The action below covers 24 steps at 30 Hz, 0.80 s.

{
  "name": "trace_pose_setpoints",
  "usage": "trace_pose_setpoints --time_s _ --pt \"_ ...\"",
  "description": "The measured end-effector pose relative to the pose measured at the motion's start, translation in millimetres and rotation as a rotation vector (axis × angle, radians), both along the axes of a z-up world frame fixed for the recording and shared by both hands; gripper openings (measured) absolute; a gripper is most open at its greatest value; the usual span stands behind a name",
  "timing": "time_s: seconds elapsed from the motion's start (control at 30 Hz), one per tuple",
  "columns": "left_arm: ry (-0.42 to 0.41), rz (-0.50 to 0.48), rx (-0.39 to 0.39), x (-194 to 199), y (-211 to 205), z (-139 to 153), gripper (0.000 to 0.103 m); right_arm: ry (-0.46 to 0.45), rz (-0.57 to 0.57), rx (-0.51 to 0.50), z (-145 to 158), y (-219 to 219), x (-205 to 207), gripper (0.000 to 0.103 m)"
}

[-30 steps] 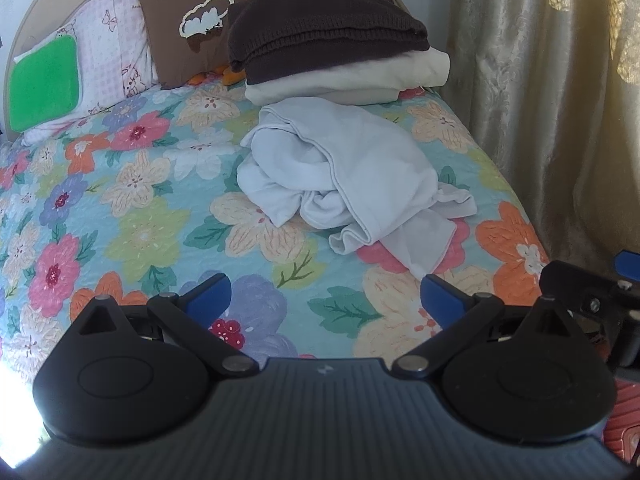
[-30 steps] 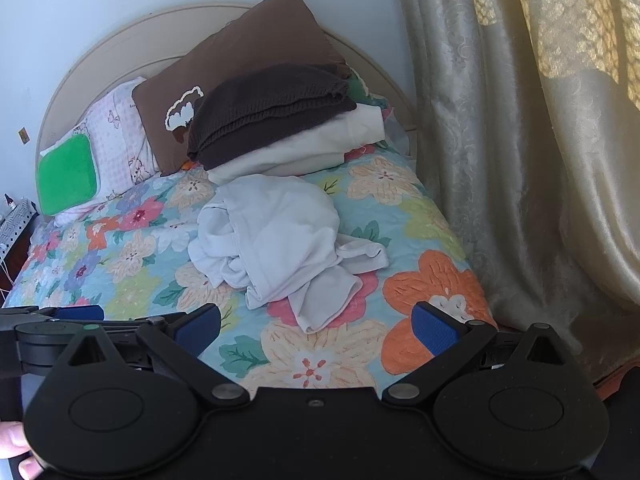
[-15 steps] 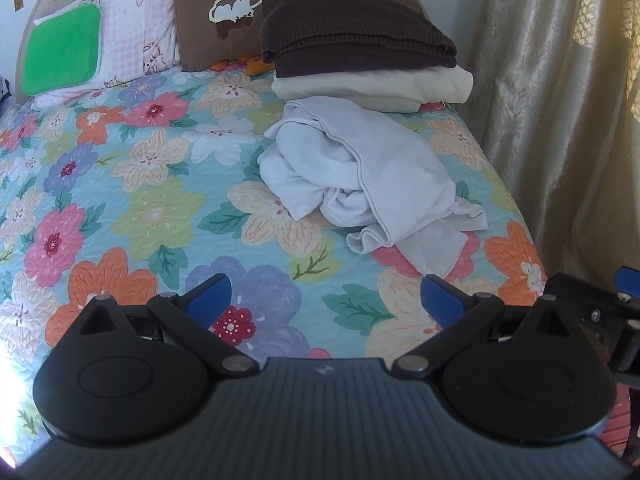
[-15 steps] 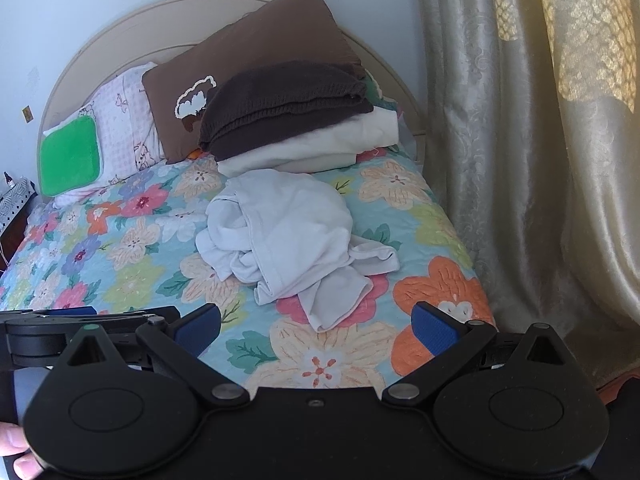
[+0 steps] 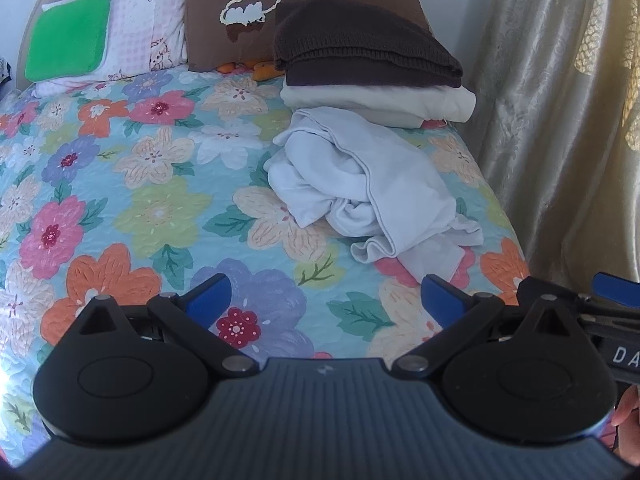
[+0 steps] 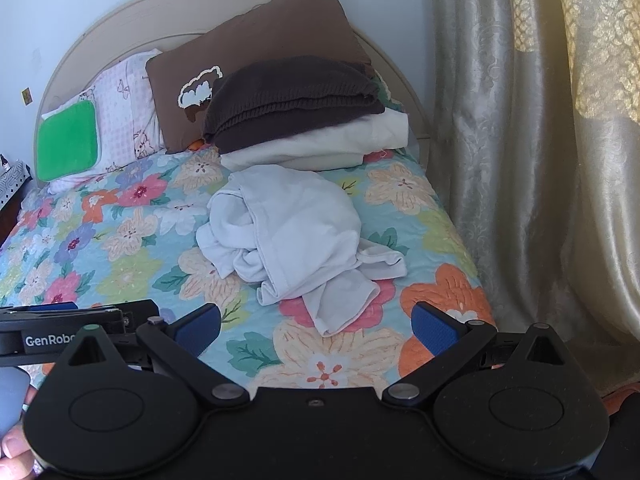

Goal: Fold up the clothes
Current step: 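Move both grippers toward the crumpled white sweatshirt on the bed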

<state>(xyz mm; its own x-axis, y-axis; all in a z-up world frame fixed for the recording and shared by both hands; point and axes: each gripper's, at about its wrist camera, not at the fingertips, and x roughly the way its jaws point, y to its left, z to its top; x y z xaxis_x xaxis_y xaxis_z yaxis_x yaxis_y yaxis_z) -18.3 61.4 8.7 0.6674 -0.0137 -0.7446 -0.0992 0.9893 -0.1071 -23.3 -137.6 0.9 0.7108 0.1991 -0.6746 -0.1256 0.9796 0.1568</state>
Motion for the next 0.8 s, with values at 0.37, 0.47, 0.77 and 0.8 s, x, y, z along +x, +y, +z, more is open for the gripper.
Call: trace_pose_setpoints --time_s 0.37,0.47,0.77,0.8 --pt "-0.001 -0.024 0.008 15 8 -7 0.103 0.026 -0.009 0.015 -6 1 14 0.103" --pt "0.011 -0.025 0.002 21 11 -12 0.103 0.027 -0.019 0.031 -8 -2 18 0.103" --pt "0.019 -0.029 -0.030 43 16 -39 0.103 0.076 -0.013 0.252 -33 -8 48 0.103" --pt "0.013 -0.030 -0.033 46 16 -41 0.103 0.075 -0.008 0.285 -34 -7 53 0.103"
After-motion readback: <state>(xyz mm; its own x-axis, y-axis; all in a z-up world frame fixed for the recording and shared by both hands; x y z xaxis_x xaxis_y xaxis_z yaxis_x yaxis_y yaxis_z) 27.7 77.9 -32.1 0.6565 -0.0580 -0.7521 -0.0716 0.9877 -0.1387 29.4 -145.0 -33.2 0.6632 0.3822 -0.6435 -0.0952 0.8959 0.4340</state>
